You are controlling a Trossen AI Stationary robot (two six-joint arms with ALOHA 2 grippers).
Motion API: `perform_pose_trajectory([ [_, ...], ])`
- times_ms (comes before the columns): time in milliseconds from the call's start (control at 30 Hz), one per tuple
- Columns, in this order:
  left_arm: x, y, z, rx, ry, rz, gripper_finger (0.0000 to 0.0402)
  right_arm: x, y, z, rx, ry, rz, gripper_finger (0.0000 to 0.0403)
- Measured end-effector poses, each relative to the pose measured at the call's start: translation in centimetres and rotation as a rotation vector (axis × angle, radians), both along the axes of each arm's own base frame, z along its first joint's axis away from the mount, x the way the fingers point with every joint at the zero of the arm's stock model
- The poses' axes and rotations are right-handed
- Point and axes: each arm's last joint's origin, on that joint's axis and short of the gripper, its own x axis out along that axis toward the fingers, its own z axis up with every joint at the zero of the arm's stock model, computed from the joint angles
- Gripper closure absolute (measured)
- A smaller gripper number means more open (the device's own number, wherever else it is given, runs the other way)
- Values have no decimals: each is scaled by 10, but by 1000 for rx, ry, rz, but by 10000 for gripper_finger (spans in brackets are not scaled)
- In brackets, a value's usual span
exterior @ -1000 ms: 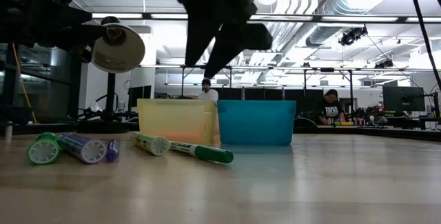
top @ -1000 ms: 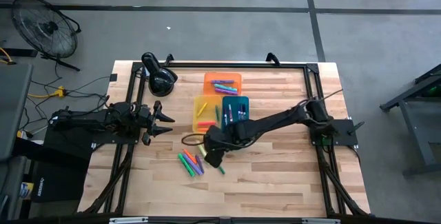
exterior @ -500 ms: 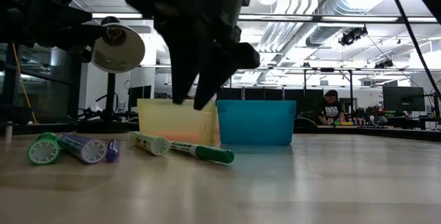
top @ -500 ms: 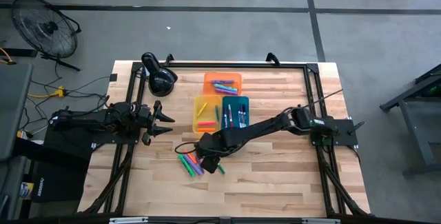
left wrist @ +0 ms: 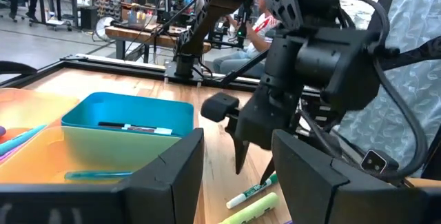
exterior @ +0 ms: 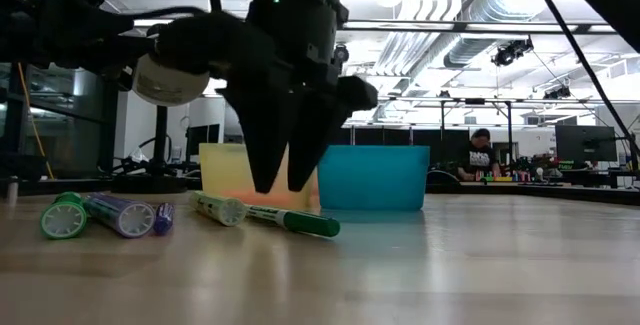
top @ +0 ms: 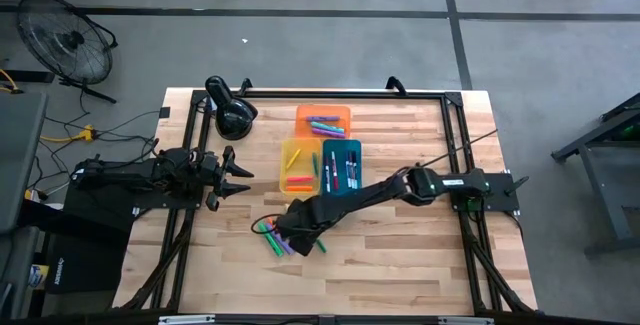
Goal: Pick & Place Markers
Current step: Put the green marker pen into the blue bin
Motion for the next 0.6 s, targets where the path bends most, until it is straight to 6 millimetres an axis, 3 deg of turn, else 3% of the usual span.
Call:
perform_pose_trajectory([
  [600, 0, 0, 0, 0, 0, 0, 232, -4, 11, -21, 34, 84, -42, 242],
])
